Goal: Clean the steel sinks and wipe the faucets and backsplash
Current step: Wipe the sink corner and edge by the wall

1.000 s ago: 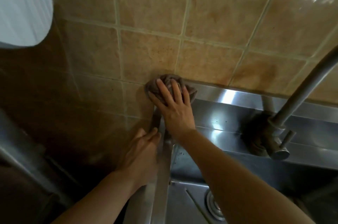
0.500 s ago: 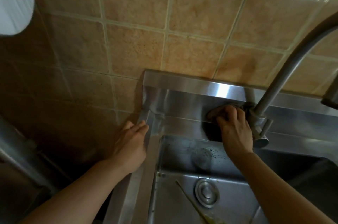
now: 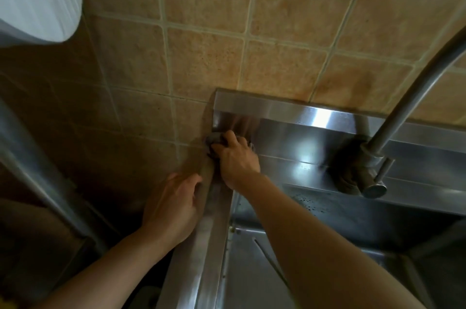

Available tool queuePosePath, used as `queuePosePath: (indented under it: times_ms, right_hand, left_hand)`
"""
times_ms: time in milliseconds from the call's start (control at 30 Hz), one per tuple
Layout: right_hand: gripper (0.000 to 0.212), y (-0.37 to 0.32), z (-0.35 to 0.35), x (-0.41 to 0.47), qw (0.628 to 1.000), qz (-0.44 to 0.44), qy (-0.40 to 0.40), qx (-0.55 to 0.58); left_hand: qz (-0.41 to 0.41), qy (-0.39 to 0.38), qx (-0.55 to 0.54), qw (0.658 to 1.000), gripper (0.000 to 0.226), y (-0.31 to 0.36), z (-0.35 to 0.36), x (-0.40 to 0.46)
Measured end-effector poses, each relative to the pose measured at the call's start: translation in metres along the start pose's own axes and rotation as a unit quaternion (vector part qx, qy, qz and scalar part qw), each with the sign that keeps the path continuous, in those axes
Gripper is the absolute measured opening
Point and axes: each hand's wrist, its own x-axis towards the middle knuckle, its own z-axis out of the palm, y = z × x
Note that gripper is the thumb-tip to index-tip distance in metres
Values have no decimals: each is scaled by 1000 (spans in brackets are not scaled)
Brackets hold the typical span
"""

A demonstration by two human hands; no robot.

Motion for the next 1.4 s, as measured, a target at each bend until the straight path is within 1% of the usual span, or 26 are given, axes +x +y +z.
queuePosePath:
  times_ms: [67, 100, 167, 233, 300, 433, 500, 533, 567, 667, 700, 733, 833, 867, 933, 1000, 1033, 1100, 1200, 1233, 1300, 1333, 1367, 1400]
  right_hand:
    - [47, 24, 2, -19, 1000, 4, 2, -10]
    - [48, 39, 2, -32, 1000, 20, 17, -16]
    - [50, 73, -1, -59, 995, 87, 43, -26]
    - [52, 106, -8, -83, 983, 177, 26, -32]
    - [51, 126, -14, -98, 969, 242, 18, -39]
    - [38, 119, -9, -90, 948, 308, 32, -76]
    - [37, 110, -7, -81, 939, 335, 31, -71]
    - [38, 104, -7, -77, 942, 329, 30, -63]
    - [39, 96, -7, -74, 952, 300, 28, -59]
    - [47, 49, 1, -54, 991, 130, 15, -25]
    - [49, 31, 2, -44, 995, 96, 6, 9]
    - [50, 16, 2, -31, 995, 84, -11, 47]
    - [48, 3, -2, -3, 976, 117, -51, 176]
    - [47, 4, -1, -1, 969, 134, -61, 196]
    - [48, 2, 4, -6, 970, 145, -77, 179]
    - [48, -13, 8, -22, 977, 128, -93, 144]
    - [48, -22, 9, -32, 980, 115, -88, 134]
    - [47, -35, 8, -58, 981, 107, -83, 136]
    - [44, -53, 3, -112, 976, 99, -111, 161]
    - [47, -62, 0, -133, 975, 90, -117, 163]
    - [69, -80, -8, -170, 974, 62, -123, 179]
    - [75, -85, -10, -182, 972, 56, -126, 192]
    - [77, -88, -10, -191, 969, 53, -134, 199]
    - [78, -90, -10, -193, 972, 46, -125, 195]
  left_hand:
    - [-6, -4, -1, 1000, 39, 0, -2, -3]
    - [-7, -2, -4, 1000, 38, 1, -2, -5]
    - [0, 0, -4, 1000, 36, 4, -4, -7]
    - [5, -1, -5, 1000, 36, 7, -4, -9]
    - [2, -5, -10, 1000, 35, 6, -2, -10]
    - [21, -21, -8, 1000, 37, 1, 4, -12]
    - [28, -31, -9, 999, 42, -3, 5, -11]
    - [28, -31, -12, 999, 43, -6, 5, -11]
    - [28, -31, -17, 999, 44, -7, 5, -10]
    - [19, -22, -41, 999, 44, -10, 1, -11]
    - [17, -17, -47, 999, 44, -11, -1, -12]
    - [15, -10, -51, 999, 45, -13, -4, -13]
    - [7, -8, -59, 998, 46, -23, -12, -18]
    - [1, -13, -63, 998, 46, -26, -15, -21]
    - [-13, -25, -73, 997, 45, -33, -15, -26]
    - [-34, -40, -89, 995, 45, -40, -14, -36]
    - [-45, -44, -95, 994, 44, -42, -14, -41]
    - [-59, -45, -100, 992, 44, -45, -16, -50]
    - [-70, -42, -112, 990, 44, -46, -23, -67]
    - [-73, -39, -119, 989, 44, -48, -25, -73]
    - [-79, -32, -138, 987, 45, -50, -30, -86]
    - [-82, -30, -149, 985, 45, -52, -31, -91]
    - [-86, -31, -160, 983, 44, -53, -32, -98]
    - [-86, -34, -170, 981, 44, -54, -34, -104]
